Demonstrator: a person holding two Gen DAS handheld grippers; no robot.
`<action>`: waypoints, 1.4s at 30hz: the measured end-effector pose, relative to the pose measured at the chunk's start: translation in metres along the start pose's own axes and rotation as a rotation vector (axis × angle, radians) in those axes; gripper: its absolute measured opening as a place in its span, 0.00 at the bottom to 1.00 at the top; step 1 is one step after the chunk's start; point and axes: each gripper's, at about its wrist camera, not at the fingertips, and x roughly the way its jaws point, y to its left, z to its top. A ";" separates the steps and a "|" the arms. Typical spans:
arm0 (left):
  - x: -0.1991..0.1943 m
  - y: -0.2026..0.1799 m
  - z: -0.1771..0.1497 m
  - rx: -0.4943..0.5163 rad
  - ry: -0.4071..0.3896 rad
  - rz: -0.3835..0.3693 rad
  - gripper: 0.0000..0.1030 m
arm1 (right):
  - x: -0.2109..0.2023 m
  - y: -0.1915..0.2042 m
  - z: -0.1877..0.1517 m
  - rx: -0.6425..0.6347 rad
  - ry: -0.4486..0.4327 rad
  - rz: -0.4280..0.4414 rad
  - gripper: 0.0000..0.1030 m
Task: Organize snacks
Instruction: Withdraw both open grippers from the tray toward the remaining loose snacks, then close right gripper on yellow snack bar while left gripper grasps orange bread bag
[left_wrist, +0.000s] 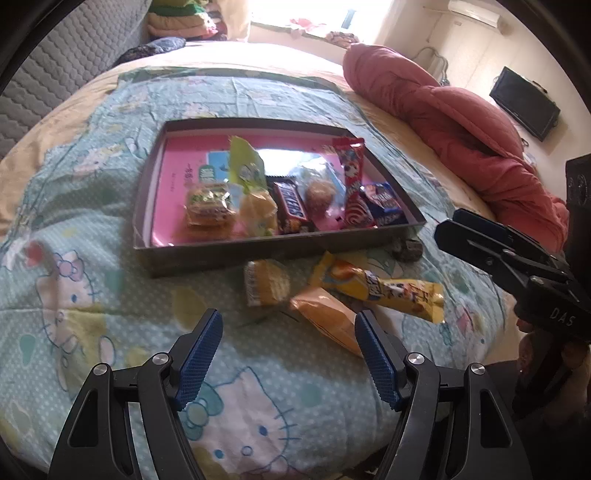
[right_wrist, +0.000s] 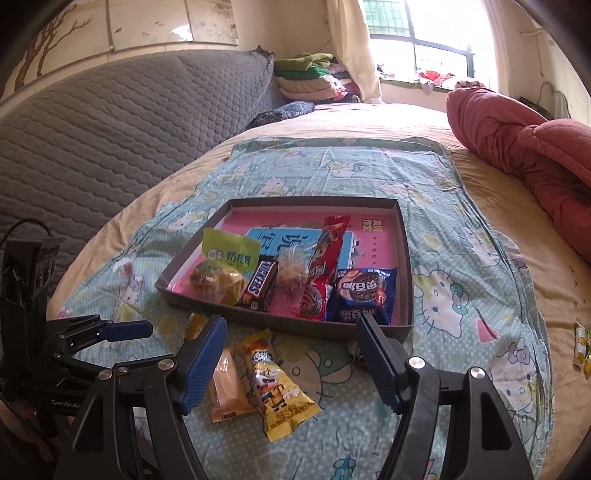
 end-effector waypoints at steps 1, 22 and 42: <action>0.001 -0.001 -0.001 0.001 0.002 -0.004 0.73 | 0.000 0.000 -0.001 -0.005 0.004 0.000 0.70; 0.045 -0.015 -0.006 -0.102 0.121 -0.083 0.73 | 0.006 -0.012 -0.023 -0.080 0.084 -0.015 0.70; 0.059 -0.014 0.000 -0.041 0.134 -0.002 0.67 | 0.040 0.008 -0.034 -0.207 0.196 -0.001 0.70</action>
